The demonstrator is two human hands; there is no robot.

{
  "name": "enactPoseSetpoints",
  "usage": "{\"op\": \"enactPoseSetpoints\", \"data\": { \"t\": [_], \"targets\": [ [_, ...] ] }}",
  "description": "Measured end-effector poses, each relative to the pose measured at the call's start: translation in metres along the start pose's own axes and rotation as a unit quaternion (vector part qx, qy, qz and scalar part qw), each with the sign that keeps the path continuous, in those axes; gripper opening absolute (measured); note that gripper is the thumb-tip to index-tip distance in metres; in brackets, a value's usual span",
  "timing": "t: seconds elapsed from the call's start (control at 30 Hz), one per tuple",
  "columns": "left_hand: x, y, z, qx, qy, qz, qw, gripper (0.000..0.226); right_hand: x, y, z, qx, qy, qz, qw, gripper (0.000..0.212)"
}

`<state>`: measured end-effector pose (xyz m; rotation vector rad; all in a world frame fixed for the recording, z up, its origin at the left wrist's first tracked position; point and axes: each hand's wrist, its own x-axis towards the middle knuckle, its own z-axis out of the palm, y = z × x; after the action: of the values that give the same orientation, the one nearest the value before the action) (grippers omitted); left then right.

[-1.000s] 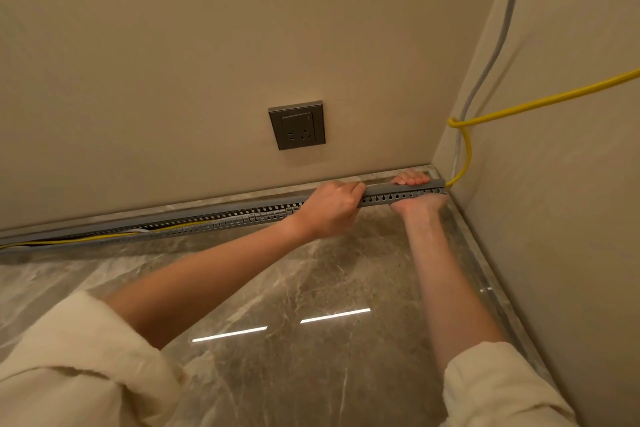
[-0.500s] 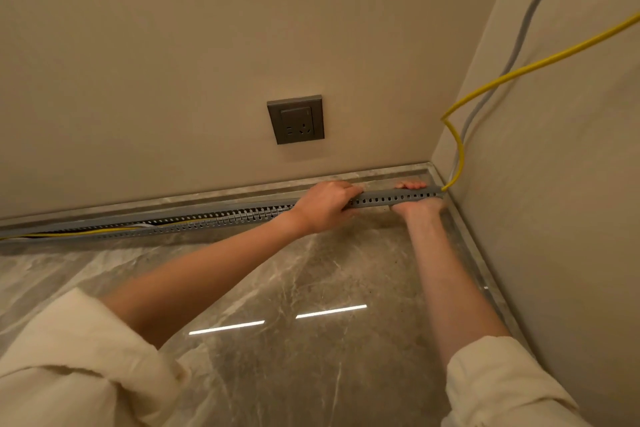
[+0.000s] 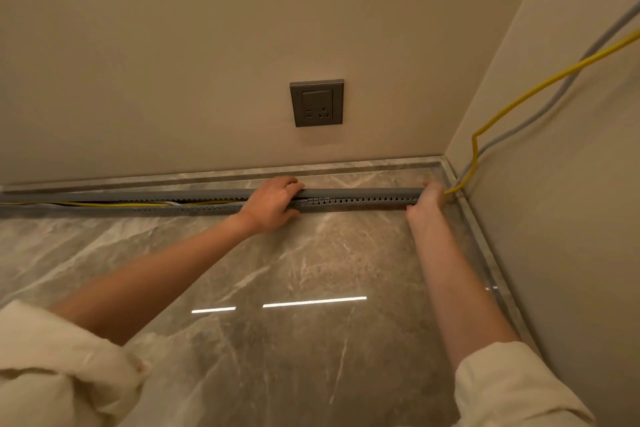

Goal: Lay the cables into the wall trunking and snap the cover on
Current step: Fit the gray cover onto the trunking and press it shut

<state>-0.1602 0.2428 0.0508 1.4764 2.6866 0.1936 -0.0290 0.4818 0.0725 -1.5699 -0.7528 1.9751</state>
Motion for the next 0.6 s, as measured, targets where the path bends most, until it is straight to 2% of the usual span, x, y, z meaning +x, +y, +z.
{"op": "enactPoseSetpoints", "data": {
  "t": [0.13, 0.27, 0.37, 0.43, 0.5, 0.6],
  "targets": [
    [-0.023, -0.025, 0.0, 0.019, 0.008, -0.053, 0.998, 0.064, -0.012, 0.007, 0.01, -0.048, 0.027, -0.052, 0.997, 0.009],
    [-0.045, -0.049, -0.004, 0.027, 0.008, -0.074, 0.997, 0.063, -0.024, 0.024, 0.02, -0.097, 0.033, -0.064, 0.993, 0.032],
    [-0.059, -0.068, -0.011, 0.028, 0.011, -0.084, 0.996, 0.064, -0.041, 0.041, 0.035, -0.105, 0.045, -0.075, 0.991, 0.036],
    [-0.068, -0.081, -0.016, 0.026, 0.015, -0.099, 0.995, 0.063, -0.056, 0.053, 0.047, -0.145, 0.077, -0.149, 0.975, 0.034],
    [-0.082, -0.101, -0.022, 0.022, 0.025, -0.109, 0.994, 0.061, -0.073, 0.078, 0.061, -0.177, 0.041, -0.256, 0.95, 0.027],
    [-0.1, -0.129, -0.027, 0.018, 0.033, -0.117, 0.992, 0.06, -0.097, 0.118, 0.076, -0.262, -0.079, -0.309, 0.911, 0.017]
  ]
}}
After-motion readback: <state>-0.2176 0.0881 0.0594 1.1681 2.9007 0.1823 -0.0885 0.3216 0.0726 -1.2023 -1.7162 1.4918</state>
